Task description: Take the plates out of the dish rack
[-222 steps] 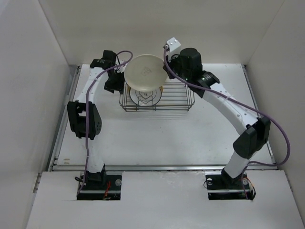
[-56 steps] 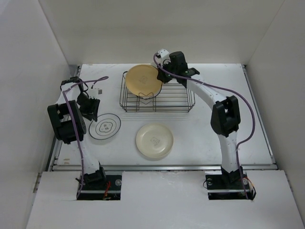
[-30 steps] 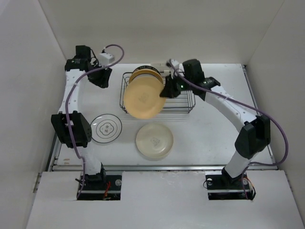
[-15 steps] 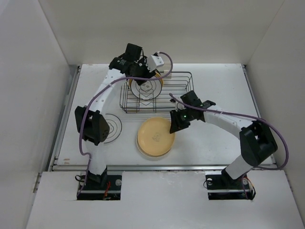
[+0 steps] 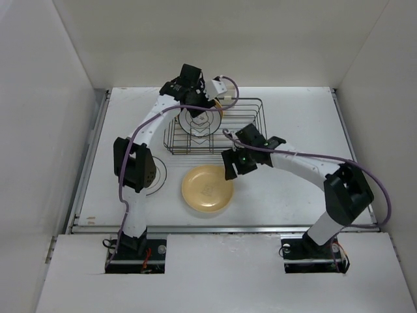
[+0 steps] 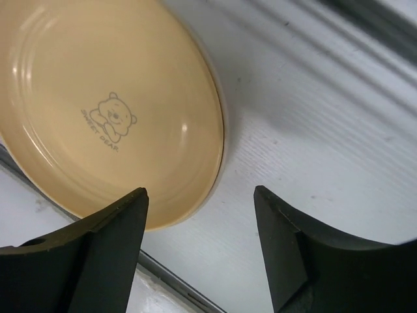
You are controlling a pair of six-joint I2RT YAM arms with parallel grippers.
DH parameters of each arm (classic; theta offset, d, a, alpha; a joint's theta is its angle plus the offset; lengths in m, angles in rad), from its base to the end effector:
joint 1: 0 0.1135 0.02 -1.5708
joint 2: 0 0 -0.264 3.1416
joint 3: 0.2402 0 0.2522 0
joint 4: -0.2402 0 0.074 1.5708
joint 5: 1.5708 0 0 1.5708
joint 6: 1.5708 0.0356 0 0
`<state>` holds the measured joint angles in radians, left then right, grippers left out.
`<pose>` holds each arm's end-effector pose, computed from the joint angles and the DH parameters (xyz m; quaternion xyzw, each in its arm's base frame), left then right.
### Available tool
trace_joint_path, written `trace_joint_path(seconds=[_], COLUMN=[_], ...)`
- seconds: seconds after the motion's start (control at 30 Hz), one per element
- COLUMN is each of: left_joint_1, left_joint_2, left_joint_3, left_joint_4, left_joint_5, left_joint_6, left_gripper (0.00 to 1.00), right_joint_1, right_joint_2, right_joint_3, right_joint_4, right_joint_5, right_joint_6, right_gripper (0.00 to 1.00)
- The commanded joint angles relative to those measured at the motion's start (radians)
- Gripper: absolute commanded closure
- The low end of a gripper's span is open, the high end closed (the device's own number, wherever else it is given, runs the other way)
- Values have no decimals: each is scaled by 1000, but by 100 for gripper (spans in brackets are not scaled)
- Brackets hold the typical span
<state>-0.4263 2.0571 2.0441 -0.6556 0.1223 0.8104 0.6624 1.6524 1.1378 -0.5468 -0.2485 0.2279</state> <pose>0.4306 -0.2003 0.3359 0.5424 0.7165 0.0291 0.4376 0.2605 0.2143 0.2136 -0.2375 0.9310 0.2159 0.1740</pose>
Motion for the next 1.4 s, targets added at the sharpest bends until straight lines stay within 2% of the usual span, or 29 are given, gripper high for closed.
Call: trace_joint_path(seconds=[0.0,0.27,0.47,0.6,0.7,0.73,0.77,0.83,1.1,1.3,1.37], left_joint_1=[-6,-6,-6,-6,-6,-6,-6,3,12,23,32], left_joint_2=[11,40,40,28,28,28,38,38,18,50,69], left_joint_3=[44,44,21,11,22,22,37,37,59,97,120], left_joint_4=[45,128,137,137,97,77,39,30,-2,-18,-57], left_joint_5=[-10,-22,-44,-6,20,42,53,63,88,143,155], left_joint_6=[36,36,56,29,50,62,62,62,58,67,67], left_gripper=[45,45,44,44,57,74,86,100,99,66,62], right_joint_1=[0,0,0,-35,-102,-121,-156,-188,-267,-311,-322], right_joint_2=[-129,-190,-232,-264,-255,-255,-243,-232,-200,-190,-190], right_joint_3=[69,122,112,143,168,168,192,207,227,227,218], right_joint_4=[-19,-19,-1,19,30,41,41,41,59,59,59], right_joint_5=[112,112,35,73,100,100,100,80,37,-2,-2], right_joint_6=[-2,-21,-30,-7,24,40,50,50,30,1,1], right_gripper=[27,26,26,20,20,20,19,19,19,19,19])
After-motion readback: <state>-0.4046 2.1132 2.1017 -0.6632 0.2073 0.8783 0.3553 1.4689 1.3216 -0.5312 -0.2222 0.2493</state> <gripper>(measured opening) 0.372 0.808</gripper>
